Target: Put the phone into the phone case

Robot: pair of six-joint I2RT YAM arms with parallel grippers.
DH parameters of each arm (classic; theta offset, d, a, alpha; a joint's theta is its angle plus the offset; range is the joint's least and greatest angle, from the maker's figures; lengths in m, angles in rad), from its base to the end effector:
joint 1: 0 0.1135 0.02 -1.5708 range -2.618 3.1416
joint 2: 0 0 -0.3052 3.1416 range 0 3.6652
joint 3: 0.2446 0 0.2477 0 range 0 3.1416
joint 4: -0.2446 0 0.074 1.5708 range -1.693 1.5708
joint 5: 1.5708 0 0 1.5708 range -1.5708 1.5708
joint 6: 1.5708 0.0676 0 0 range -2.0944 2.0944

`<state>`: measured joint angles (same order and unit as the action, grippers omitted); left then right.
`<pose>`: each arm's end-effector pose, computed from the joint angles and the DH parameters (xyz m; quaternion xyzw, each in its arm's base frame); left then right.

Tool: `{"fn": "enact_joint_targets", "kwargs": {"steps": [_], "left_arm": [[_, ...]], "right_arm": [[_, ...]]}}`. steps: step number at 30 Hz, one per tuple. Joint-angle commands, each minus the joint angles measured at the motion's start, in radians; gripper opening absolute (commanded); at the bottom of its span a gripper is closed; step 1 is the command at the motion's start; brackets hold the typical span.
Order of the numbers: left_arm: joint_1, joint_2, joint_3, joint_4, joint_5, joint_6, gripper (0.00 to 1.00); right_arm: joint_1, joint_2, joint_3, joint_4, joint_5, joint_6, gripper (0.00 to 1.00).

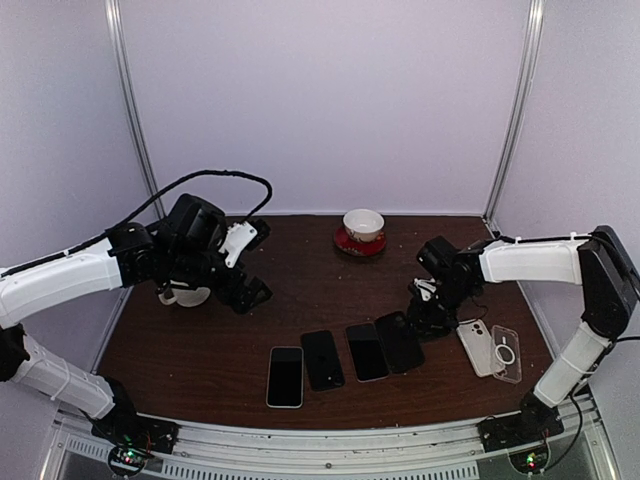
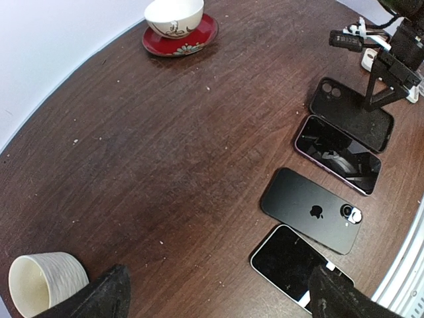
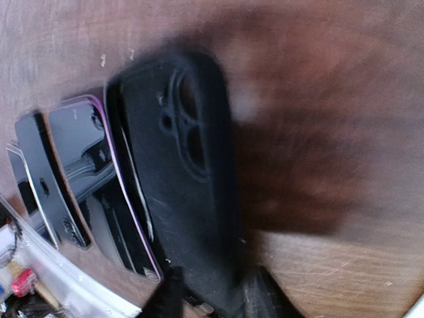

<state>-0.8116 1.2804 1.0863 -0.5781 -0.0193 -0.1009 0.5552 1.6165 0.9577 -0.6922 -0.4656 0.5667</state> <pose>0.1947 -0.2032 0.3196 0.3170 0.8650 -0.1633 0.3529 0.2304 0.1787 0.1875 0.0197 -0.9673 -0.2509 0.0316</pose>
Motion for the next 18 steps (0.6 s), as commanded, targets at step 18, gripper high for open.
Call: {"fn": "enact_joint_targets", "kwargs": {"steps": [18], "left_arm": [[0.002, -0.026, -0.016, 0.008, -0.013, 0.027, 0.97]], "right_arm": [[0.484, 0.212, 0.426, -0.221, 0.621, 0.150, 0.84]]}}
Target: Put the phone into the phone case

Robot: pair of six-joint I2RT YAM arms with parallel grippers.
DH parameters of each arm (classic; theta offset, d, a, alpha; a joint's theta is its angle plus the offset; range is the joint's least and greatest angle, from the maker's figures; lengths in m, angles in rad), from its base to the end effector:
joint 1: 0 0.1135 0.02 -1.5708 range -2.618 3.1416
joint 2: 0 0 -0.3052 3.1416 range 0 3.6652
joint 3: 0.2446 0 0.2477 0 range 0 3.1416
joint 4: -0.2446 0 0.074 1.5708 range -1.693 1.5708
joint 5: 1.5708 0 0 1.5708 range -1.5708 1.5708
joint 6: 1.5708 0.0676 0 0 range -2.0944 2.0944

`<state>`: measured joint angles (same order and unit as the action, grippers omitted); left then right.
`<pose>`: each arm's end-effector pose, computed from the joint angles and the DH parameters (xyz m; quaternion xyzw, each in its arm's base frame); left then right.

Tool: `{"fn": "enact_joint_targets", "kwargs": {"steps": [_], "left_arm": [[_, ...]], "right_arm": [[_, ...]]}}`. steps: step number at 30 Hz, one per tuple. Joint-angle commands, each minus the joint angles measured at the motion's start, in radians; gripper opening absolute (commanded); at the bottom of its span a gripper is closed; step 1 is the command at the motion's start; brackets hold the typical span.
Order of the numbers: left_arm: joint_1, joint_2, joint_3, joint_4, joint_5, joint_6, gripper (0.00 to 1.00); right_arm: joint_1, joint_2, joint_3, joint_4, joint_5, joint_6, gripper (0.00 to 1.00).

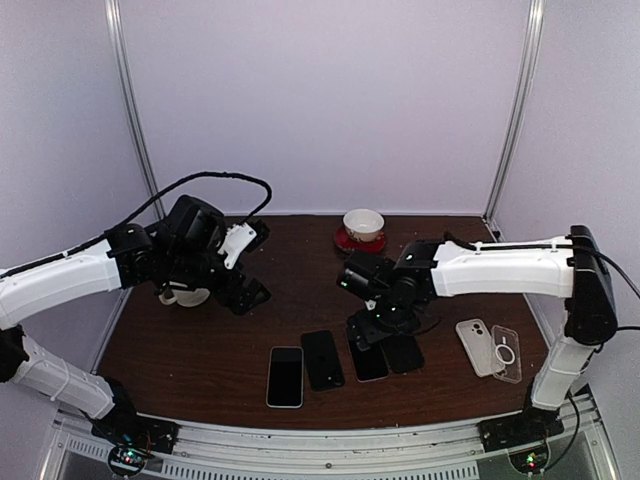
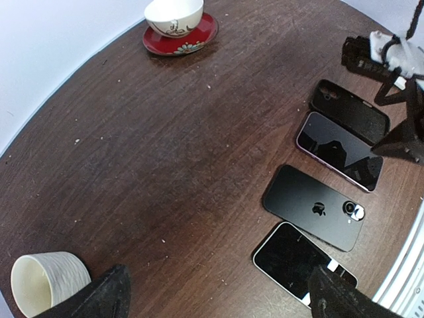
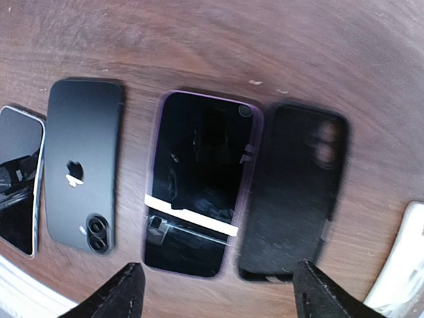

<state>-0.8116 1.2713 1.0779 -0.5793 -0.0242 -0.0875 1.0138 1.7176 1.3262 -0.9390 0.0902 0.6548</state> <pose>0.1930 -0.2010 0.3190 0.3219 0.8633 -0.1588 0.3548 0.1867 0.2882 0.2419 -0.1717 0.9768 0.0587 0.1136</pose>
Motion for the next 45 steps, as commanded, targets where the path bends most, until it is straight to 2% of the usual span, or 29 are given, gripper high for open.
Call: {"fn": "enact_joint_targets", "kwargs": {"steps": [1, 3, 5, 9, 16, 18, 24, 30, 36, 41, 45], "left_arm": [[0.002, -0.017, -0.009, 0.009, -0.008, 0.014, 0.97], [0.002, -0.018, -0.010, 0.008, -0.009, 0.015, 0.98], [0.002, -0.019, -0.012, 0.006, -0.011, 0.015, 0.98], [0.002, -0.018, -0.012, 0.006, -0.008, 0.016, 0.98], [0.002, -0.010, -0.012, 0.005, -0.008, 0.017, 0.98], [0.002, -0.009, -0.012, 0.006, -0.007, 0.016, 0.98], [0.002, -0.008, -0.013, 0.004, -0.007, 0.016, 0.98], [0.002, -0.006, -0.013, 0.003, -0.005, 0.015, 0.98], [0.002, -0.002, -0.012, 0.004, -0.003, 0.017, 0.98], [0.002, -0.002, -0.012, 0.004, 0.001, 0.017, 0.97], [0.002, -0.006, -0.012, 0.002, 0.002, 0.018, 0.98]], "right_arm": [[0.031, 0.140, 0.075, 0.030, 0.053, 0.059, 0.88], [0.037, 0.191, 0.104, 0.036, 0.037, 0.061, 0.99], [0.042, 0.221, 0.114, 0.041, 0.028, 0.061, 1.00], [0.045, 0.246, 0.102, 0.063, 0.013, 0.066, 0.98], [0.042, 0.262, 0.042, 0.132, -0.044, 0.093, 0.83], [0.041, 0.265, 0.036, 0.137, -0.050, 0.098, 0.81], [0.028, 0.250, 0.021, 0.092, 0.003, 0.108, 0.86], [-0.003, 0.235, -0.022, 0.114, -0.012, 0.104, 0.89], [-0.005, 0.286, 0.026, 0.095, -0.008, 0.080, 0.91], [-0.013, 0.283, 0.092, 0.009, 0.050, 0.044, 0.95], [-0.050, 0.237, 0.028, 0.067, 0.017, 0.055, 0.95]]}}
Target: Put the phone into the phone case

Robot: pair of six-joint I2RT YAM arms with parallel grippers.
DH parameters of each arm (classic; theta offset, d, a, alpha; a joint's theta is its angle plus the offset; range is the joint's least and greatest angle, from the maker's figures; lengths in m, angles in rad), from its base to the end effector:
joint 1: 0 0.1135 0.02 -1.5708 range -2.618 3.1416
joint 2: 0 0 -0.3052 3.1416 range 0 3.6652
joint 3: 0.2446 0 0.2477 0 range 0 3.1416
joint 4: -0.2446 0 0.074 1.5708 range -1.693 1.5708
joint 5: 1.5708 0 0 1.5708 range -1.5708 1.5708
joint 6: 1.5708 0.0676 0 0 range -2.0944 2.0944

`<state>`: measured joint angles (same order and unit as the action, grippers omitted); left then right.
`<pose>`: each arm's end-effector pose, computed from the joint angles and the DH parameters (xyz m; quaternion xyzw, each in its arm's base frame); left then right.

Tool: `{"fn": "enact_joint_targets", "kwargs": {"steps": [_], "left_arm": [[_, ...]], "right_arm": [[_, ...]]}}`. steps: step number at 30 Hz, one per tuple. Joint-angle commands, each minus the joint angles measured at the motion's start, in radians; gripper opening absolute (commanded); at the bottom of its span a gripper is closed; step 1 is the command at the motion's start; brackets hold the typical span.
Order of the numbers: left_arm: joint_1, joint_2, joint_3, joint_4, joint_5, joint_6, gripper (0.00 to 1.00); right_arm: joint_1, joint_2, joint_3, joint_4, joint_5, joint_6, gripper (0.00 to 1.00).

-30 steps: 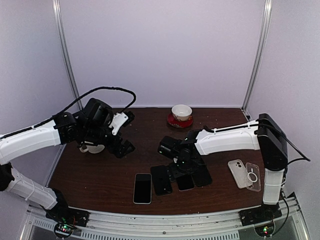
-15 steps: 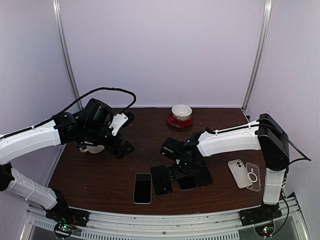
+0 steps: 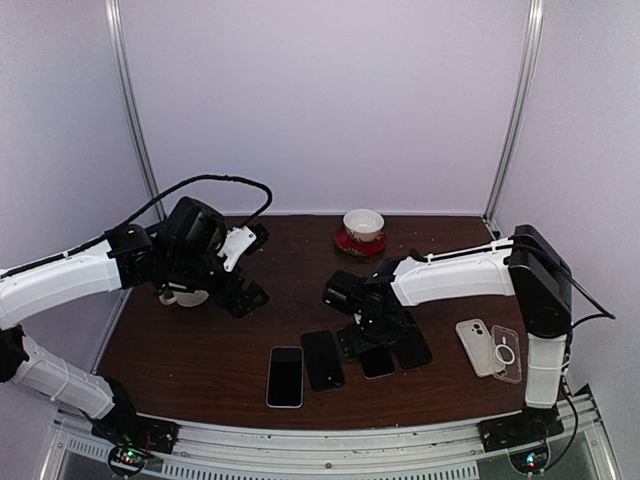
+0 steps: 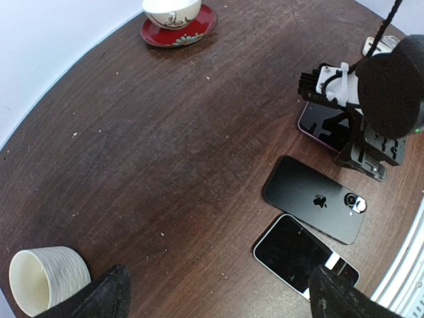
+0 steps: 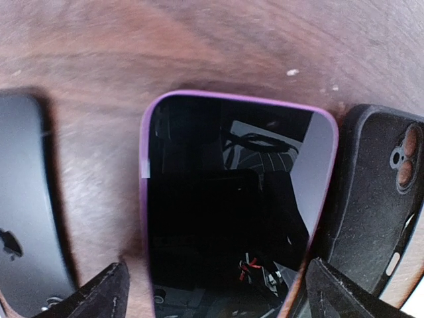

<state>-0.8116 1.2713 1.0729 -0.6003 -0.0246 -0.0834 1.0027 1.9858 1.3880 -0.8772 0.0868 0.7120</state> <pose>0.1913 -0.1992 0.3151 0.3256 0.8673 -0.1526 0.3444 0.2142 0.3247 0.1664 -0.1425 0.9877 0.0078 0.0641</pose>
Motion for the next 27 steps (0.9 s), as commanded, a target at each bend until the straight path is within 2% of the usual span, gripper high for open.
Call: {"fn": "enact_joint_targets", "kwargs": {"steps": [1, 10, 14, 20, 22, 25, 27], "left_arm": [[0.002, -0.006, -0.008, 0.023, 0.002, 0.014, 0.98], [0.002, -0.001, -0.007, 0.023, 0.001, 0.014, 0.98], [0.003, 0.002, -0.007, 0.023, 0.000, 0.016, 0.97], [0.002, 0.000, -0.004, 0.019, 0.004, 0.017, 0.98], [0.002, 0.002, -0.004, 0.020, 0.009, 0.017, 0.97], [0.003, 0.004, -0.004, 0.019, 0.008, 0.017, 0.98], [0.002, 0.004, -0.004, 0.018, 0.005, 0.019, 0.97]], "right_arm": [[-0.042, -0.034, -0.047, 0.015, 0.013, -0.001, 0.95], [-0.050, 0.016, -0.036, 0.064, -0.059, -0.028, 0.93], [-0.052, 0.064, 0.018, 0.028, -0.080, -0.034, 0.91], [-0.037, 0.063, 0.008, -0.022, -0.076, -0.029, 0.85], [-0.033, 0.066, 0.009, -0.034, -0.070, -0.034, 0.81], [-0.032, 0.065, 0.000, -0.017, -0.084, -0.039, 0.68], [-0.032, 0.059, 0.009, -0.015, -0.084, -0.047, 0.65]]}}
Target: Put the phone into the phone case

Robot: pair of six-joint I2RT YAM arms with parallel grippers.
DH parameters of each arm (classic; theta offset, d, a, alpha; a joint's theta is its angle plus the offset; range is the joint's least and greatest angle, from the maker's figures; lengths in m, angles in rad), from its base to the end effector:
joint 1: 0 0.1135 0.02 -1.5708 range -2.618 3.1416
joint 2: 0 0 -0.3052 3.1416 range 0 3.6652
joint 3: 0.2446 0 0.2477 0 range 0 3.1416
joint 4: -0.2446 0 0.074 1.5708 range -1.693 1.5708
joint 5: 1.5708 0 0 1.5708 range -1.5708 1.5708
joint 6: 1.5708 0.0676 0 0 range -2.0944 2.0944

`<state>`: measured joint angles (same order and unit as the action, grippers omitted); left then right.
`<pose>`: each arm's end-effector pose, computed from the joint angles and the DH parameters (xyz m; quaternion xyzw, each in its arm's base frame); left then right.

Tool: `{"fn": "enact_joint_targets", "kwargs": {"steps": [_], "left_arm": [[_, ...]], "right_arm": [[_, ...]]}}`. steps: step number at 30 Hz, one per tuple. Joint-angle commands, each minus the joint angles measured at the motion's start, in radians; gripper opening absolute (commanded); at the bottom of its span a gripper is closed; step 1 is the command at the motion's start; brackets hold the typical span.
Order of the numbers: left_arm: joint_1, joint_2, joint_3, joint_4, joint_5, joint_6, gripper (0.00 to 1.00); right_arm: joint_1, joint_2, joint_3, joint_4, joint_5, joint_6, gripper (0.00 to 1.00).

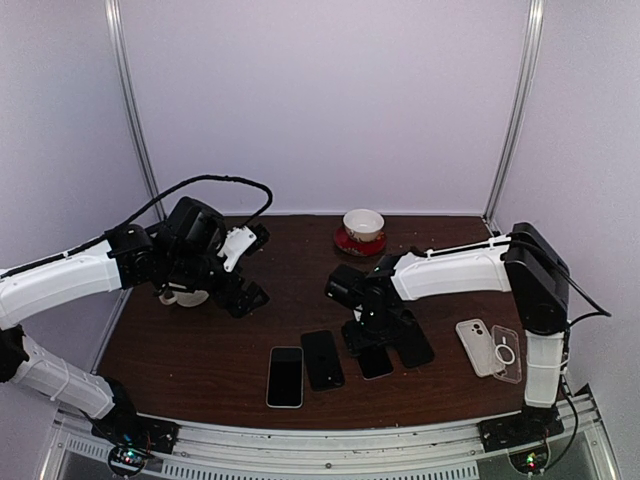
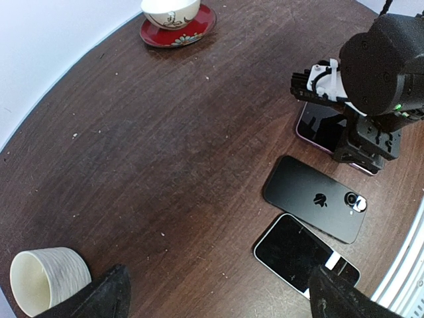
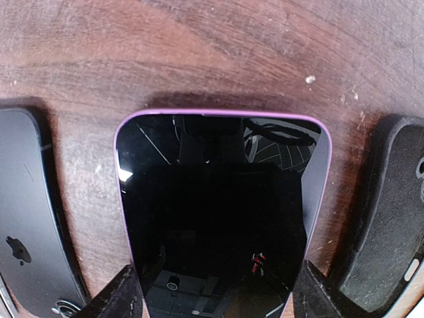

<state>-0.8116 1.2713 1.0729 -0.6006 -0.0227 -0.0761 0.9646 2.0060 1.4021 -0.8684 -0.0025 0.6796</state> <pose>0.1912 -0.1992 0.3151 0.3291 0.8660 -0.1521 0.3444 0.2246 0.3243 0.1622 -0.1419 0.9887 0.0369 0.0326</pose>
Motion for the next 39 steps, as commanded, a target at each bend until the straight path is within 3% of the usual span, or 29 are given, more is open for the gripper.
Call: {"fn": "enact_joint_targets", "kwargs": {"steps": [1, 11, 19, 23, 27, 31, 39], "left_arm": [[0.002, 0.005, -0.005, 0.019, 0.002, 0.012, 0.98], [0.002, 0.011, -0.005, 0.017, 0.003, 0.015, 0.98], [0.003, 0.029, -0.004, 0.018, -0.002, 0.017, 0.98], [0.002, 0.031, -0.004, 0.014, -0.002, 0.018, 0.98], [0.002, 0.034, -0.004, 0.016, -0.003, 0.018, 0.98], [0.002, 0.045, -0.002, 0.016, 0.000, 0.018, 0.97], [0.002, 0.056, -0.002, 0.016, -0.002, 0.020, 0.98]], "right_arm": [[0.006, 0.030, 0.001, -0.026, 0.006, -0.020, 0.64], [0.006, -0.209, -0.073, 0.119, -0.002, -0.108, 0.57], [-0.019, -0.312, -0.126, 0.127, 0.147, -0.160, 0.55], [-0.080, -0.431, -0.270, 0.198, 0.274, -0.226, 0.54], [-0.142, -0.526, -0.428, 0.357, 0.253, -0.268, 0.52], [-0.144, -0.537, -0.473, 0.410, 0.274, -0.277, 0.52], [-0.120, -0.497, -0.537, 0.473, 0.273, -0.142, 0.49]]}}
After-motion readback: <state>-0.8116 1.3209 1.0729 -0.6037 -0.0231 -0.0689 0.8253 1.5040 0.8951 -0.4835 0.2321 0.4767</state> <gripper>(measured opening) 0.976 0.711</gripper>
